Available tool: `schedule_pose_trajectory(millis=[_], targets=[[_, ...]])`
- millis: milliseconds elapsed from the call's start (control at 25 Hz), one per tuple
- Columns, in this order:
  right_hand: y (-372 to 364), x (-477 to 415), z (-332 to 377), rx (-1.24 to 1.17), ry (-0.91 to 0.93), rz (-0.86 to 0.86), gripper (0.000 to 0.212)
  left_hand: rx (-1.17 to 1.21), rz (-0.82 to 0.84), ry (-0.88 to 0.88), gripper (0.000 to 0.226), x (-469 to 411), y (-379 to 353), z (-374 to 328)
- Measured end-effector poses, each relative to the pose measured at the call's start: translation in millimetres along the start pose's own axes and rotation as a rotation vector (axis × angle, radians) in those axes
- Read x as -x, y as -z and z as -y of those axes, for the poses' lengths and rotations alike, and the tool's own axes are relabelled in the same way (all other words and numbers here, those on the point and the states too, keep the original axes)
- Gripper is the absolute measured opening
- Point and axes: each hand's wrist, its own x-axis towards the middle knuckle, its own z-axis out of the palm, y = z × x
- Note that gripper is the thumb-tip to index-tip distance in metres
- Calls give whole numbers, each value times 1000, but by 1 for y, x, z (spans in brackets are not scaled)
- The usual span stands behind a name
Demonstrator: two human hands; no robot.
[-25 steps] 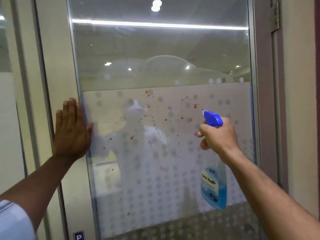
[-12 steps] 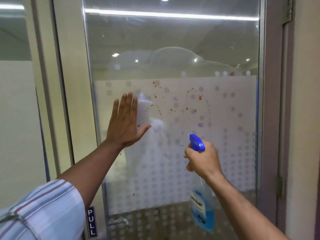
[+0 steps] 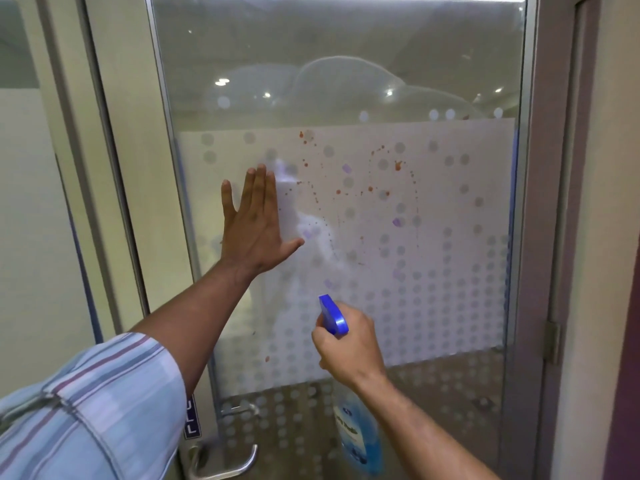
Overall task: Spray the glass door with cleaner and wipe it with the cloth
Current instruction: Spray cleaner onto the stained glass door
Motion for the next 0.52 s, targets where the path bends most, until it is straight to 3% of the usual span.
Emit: schedule_pose_trajectory(millis=[280,400,520], targets=[[-28,25,-5,31,6,123,13,-2,49,13,134,2,9,-1],[-12,22,-15,42,-37,32,19,-16,61,20,134,3,11,-3],[17,6,-25,20,-113,-75,11,-29,61,27,133,3,11,-4]])
